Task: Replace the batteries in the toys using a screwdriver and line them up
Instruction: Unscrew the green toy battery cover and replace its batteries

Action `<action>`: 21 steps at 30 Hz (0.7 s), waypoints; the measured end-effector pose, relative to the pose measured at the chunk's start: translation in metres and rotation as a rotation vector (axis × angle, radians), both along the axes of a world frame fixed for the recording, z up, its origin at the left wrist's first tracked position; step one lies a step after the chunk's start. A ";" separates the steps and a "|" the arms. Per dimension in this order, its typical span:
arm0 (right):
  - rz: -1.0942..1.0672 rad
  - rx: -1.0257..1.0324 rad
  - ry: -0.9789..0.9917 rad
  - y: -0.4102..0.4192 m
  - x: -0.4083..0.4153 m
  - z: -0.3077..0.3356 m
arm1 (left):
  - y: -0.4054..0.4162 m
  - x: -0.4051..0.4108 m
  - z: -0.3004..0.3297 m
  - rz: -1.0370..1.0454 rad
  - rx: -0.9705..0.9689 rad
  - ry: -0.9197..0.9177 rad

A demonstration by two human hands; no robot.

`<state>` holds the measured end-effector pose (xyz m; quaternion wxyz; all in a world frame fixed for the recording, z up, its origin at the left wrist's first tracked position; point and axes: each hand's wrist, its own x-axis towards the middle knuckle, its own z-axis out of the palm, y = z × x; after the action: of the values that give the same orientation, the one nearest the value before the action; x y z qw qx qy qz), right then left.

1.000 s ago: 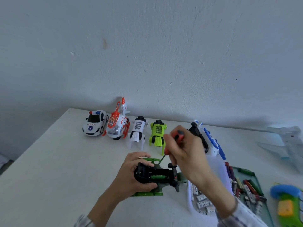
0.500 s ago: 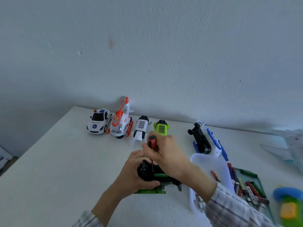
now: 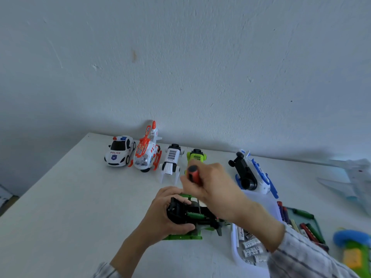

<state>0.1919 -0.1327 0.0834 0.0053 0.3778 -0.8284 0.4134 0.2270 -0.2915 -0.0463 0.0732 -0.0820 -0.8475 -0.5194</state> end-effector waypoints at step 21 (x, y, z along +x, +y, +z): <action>-0.035 -0.091 -0.112 -0.015 -0.009 -0.019 | 0.002 0.001 0.006 -0.004 -0.046 -0.019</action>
<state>0.1825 -0.1473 0.0645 -0.0166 0.3388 -0.8143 0.4711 0.2282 -0.2896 -0.0408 0.0624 -0.0802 -0.8597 -0.5006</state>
